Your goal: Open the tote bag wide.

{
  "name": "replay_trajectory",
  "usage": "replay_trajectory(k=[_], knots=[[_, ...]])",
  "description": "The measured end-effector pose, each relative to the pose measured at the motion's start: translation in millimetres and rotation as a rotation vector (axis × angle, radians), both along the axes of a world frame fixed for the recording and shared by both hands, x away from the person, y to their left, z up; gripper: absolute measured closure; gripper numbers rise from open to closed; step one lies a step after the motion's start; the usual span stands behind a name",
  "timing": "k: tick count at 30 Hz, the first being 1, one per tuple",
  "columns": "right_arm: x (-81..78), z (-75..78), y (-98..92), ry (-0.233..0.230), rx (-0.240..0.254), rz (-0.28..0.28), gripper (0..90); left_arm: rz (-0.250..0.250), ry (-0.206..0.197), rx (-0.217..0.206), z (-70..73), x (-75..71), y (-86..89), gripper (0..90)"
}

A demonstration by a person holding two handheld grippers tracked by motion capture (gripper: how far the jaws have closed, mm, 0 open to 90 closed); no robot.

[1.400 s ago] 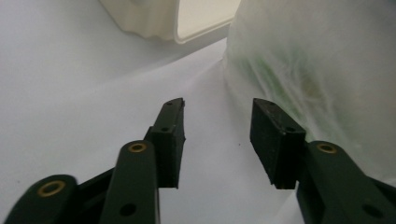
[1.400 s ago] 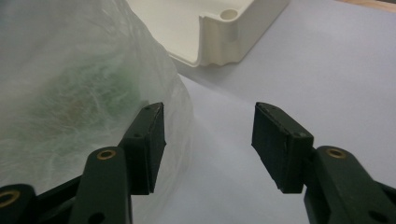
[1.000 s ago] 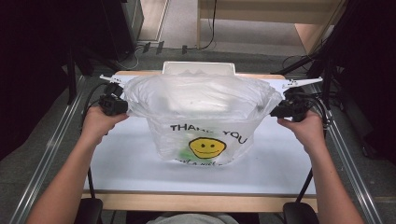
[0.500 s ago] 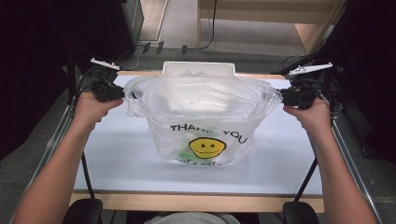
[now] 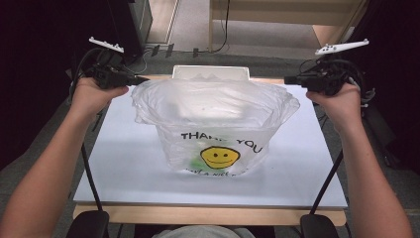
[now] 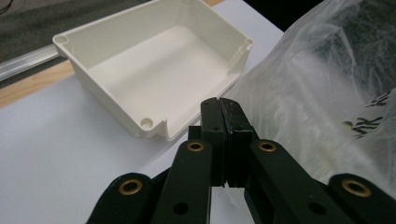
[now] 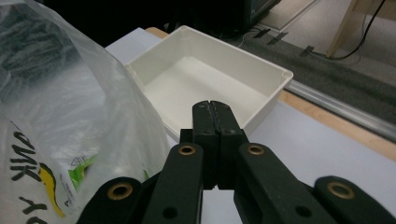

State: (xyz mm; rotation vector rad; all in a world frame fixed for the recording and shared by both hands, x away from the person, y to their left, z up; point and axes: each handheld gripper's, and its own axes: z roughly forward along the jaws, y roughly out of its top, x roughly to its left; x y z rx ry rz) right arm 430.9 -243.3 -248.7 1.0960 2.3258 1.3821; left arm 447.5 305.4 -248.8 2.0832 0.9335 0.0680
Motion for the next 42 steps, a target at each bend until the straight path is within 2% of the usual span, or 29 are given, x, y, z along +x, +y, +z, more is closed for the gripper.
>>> replay_trajectory(k=[1, 2, 4, 5, 7, 8, 10, 12, 16, 18, 22, 24, 25, 26, 30, 33, 36, 41, 42], knots=[[0.0, 0.0, 0.0, 0.000, 0.000, 0.000, 90.0, -0.001, -0.006, -0.003, 4.6, 0.6, -0.3, 90.0], [-0.1, 11.7, 5.0, -0.014, -0.015, 0.011, 90.0, -0.001, -0.020, 0.008, 14.0, 1.5, -1.7, 90.0], [0.4, 22.4, 10.8, -0.026, -0.032, 0.020, 90.0, 0.003, -0.025, 0.007, 18.5, 1.5, -3.0, 90.0], [0.4, 22.4, 10.8, -0.026, -0.032, 0.020, 90.0, -0.002, -0.029, 0.010, 23.3, 1.7, -4.1, 90.0], [0.7, 31.3, 17.4, -0.031, -0.033, 0.041, 90.0, -0.012, -0.044, 0.010, 33.0, 0.6, -8.0, 90.0], [0.3, 39.1, 26.9, -0.040, -0.035, 0.069, 90.0, -0.026, -0.058, 0.005, 42.8, -1.6, -13.7, 90.0], [0.0, 41.3, 30.2, -0.042, -0.036, 0.079, 90.0, -0.037, -0.067, 0.002, 47.3, -2.8, -16.8, 90.0], [-1.1, 48.6, 43.6, -0.065, -0.048, 0.105, 90.0, -0.059, -0.080, 0.002, 55.9, -6.5, -25.1, 90.0], [-1.7, 52.1, 53.2, -0.081, -0.047, 0.131, 90.0, -0.094, -0.097, 0.018, 65.5, -10.6, -39.2, 90.0], [-1.1, 53.5, 60.7, -0.082, -0.059, 0.144, 90.0, -0.110, -0.091, 0.004, 68.1, -10.2, -46.7, 90.0], [0.6, 55.7, 77.7, -0.072, -0.064, 0.183, 90.0, -0.137, -0.084, 0.020, 69.6, -8.1, -64.3, 90.0], [1.0, 56.8, 87.5, -0.081, -0.066, 0.204, 90.0, -0.150, -0.082, 0.013, 70.3, -7.7, -71.2, 90.0], [1.3, 57.3, 91.6, -0.085, -0.070, 0.213, 90.0, -0.169, -0.085, 0.024, 71.2, -7.8, -82.1, 90.0], [1.3, 57.3, 91.6, -0.085, -0.070, 0.213, 90.0, -0.169, -0.085, 0.024, 71.2, -7.8, -82.1, 90.0], [2.1, 57.9, 112.7, -0.083, -0.066, 0.249, 89.7, -0.200, -0.079, 0.040, 69.9, -5.7, -106.7, 89.9], [1.5, 56.5, 121.7, -0.084, -0.069, 0.267, 89.6, -0.216, -0.074, 0.046, 68.0, -5.7, -115.3, 89.9], [1.4, 51.2, 133.0, -0.082, -0.082, 0.285, 89.5, -0.235, -0.052, 0.046, 60.9, -5.0, -129.4, 90.0], [-0.7, 42.8, 142.9, -0.063, -0.091, 0.284, 89.5, -0.232, -0.024, 0.040, 47.6, -4.5, -139.6, 90.0], [-1.7, 36.2, 146.0, -0.049, -0.088, 0.273, 89.5, -0.227, -0.018, 0.038, 43.9, -4.7, -141.2, 90.0]])
